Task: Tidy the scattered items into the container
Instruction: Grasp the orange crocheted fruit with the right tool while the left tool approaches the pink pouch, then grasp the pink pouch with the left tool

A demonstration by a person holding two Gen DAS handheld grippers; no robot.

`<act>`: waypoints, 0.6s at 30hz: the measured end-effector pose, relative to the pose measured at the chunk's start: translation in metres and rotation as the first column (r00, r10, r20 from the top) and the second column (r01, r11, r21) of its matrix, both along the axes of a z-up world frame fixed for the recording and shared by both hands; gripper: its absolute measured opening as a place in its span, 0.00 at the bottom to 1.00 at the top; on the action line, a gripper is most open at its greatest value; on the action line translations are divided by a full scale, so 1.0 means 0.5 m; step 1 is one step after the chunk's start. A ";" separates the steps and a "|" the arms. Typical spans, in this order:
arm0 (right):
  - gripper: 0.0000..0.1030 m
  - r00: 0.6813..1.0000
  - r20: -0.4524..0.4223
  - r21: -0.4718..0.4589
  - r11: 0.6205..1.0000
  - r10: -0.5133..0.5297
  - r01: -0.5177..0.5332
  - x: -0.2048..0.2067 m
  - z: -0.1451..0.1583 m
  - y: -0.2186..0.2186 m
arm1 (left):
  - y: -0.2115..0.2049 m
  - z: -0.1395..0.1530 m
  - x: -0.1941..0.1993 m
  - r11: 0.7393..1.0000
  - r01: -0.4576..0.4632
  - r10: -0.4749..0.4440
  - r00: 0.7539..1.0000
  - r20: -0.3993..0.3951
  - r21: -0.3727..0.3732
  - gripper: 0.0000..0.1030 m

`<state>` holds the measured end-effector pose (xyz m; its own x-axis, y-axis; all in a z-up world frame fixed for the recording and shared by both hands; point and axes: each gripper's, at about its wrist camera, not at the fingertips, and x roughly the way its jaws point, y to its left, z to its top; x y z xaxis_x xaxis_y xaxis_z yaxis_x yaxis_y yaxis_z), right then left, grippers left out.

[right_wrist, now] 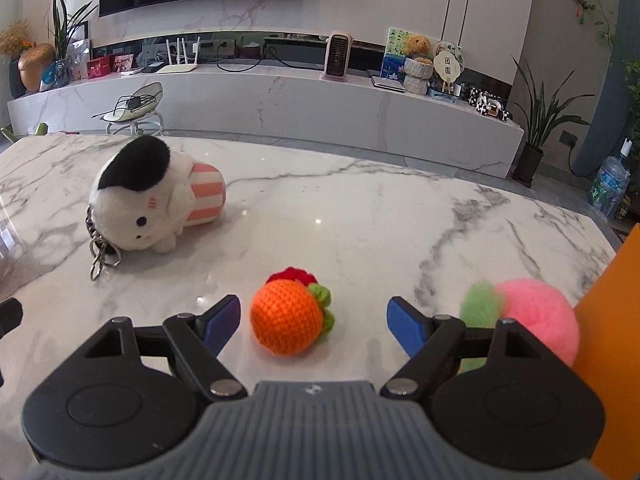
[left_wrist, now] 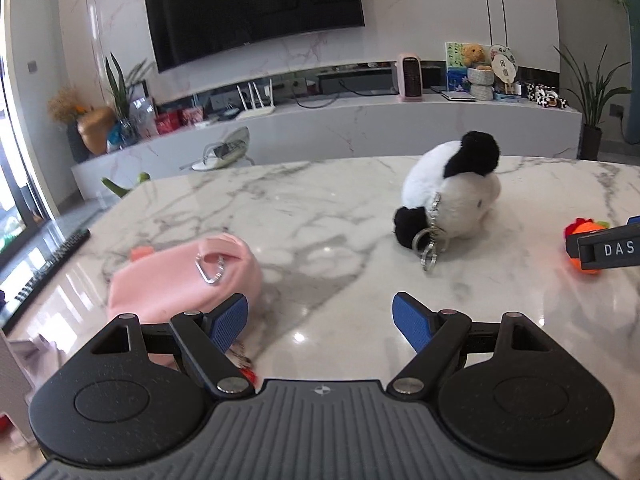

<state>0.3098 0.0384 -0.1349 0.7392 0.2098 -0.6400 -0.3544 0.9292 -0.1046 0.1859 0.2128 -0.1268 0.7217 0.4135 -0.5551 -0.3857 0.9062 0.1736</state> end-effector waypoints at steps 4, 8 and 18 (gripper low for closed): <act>0.62 0.999 -0.029 -0.006 1.000 0.018 -0.018 0.010 -0.018 0.020 | 0.013 0.004 -0.001 0.999 -0.042 0.041 0.999 0.006 0.024 0.92; 0.48 0.998 -0.047 -0.007 1.000 0.029 -0.029 0.006 -0.028 0.029 | 0.032 0.014 0.001 0.994 -0.096 0.095 0.995 0.003 0.055 0.92; 0.48 0.996 -0.072 0.004 0.998 0.061 -0.060 -0.026 -0.028 0.040 | 0.064 -0.019 0.045 0.983 -0.116 0.133 0.985 -0.113 0.144 0.92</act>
<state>0.2967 0.0582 -0.1487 0.6771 0.2539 -0.6907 -0.4165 0.9060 -0.0752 0.2084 0.2450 -0.1362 0.5906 0.5738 -0.5674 -0.4624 0.8169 0.3448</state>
